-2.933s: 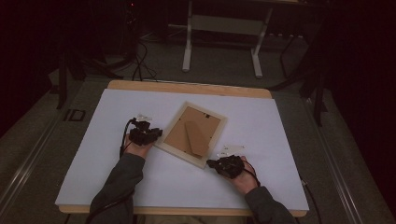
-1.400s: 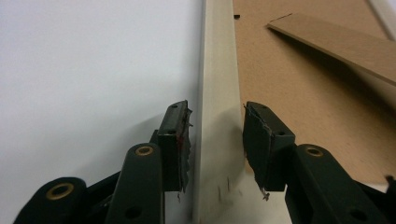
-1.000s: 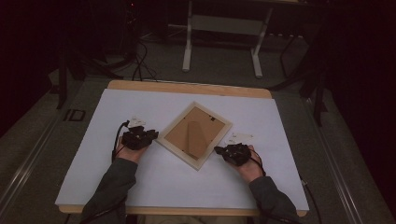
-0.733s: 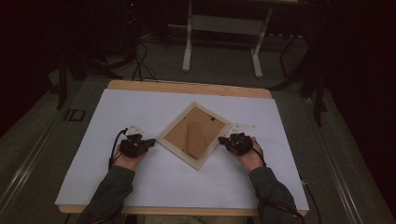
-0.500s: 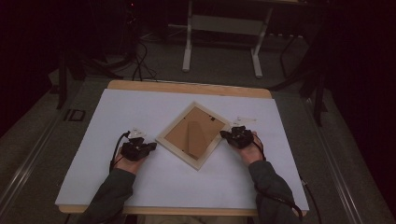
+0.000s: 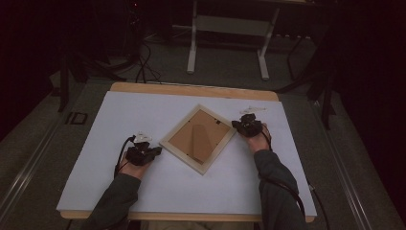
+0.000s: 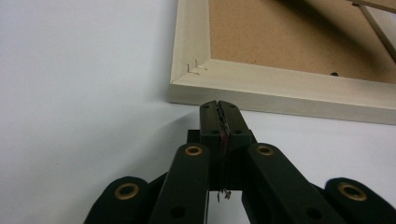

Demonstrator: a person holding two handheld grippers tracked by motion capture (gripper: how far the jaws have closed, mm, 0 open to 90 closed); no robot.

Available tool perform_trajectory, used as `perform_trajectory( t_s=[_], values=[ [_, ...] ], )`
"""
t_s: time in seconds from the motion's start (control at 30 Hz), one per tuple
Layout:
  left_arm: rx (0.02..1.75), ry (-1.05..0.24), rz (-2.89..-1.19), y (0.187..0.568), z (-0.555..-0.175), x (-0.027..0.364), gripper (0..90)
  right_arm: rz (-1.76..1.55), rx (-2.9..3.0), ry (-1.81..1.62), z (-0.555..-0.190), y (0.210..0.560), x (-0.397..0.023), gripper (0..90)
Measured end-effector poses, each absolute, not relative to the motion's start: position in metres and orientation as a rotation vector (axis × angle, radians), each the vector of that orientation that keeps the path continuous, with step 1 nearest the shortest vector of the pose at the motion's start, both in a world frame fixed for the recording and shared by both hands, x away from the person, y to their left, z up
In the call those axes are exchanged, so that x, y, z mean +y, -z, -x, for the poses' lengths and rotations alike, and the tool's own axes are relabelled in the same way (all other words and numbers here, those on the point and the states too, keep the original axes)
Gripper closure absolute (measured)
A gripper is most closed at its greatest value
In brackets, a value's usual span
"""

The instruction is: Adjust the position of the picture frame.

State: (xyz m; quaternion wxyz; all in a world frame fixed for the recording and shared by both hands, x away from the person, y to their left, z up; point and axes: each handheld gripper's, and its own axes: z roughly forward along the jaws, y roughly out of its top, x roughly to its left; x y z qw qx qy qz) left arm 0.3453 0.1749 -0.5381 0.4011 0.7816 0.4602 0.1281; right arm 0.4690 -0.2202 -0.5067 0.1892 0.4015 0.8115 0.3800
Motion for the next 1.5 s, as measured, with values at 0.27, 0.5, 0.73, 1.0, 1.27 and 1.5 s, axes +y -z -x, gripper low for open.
perform_trajectory(
  t_s=[0.27, 0.5, 0.73, 1.0, 1.27, 1.5],
  values=[
    [1.163, -0.323, -1.989, 0.538, -0.346, 0.171, 90.0, -1.204, 2.272, -1.013, -0.489, 0.508, -0.221, 89.7],
    [1.148, -0.324, -2.017, 0.539, -0.345, 0.163, 90.0, -1.277, 2.270, -0.966, -0.497, 0.516, -0.227, 89.8],
    [1.140, -0.320, -2.031, 0.539, -0.347, 0.155, 90.0, -1.277, 2.288, -0.968, -0.497, 0.516, -0.229, 89.8],
    [1.148, -0.317, -2.026, 0.539, -0.349, 0.155, 90.0, -1.268, 2.305, -0.967, -0.493, 0.516, -0.230, 89.8],
    [1.160, -0.314, -2.030, 0.538, -0.354, 0.152, 90.0, -1.256, 2.327, -0.976, -0.487, 0.515, -0.234, 89.8],
    [1.170, -0.311, -2.032, 0.537, -0.359, 0.152, 90.0, -1.222, 2.384, -0.935, -0.474, 0.524, -0.239, 89.8]
  ],
)
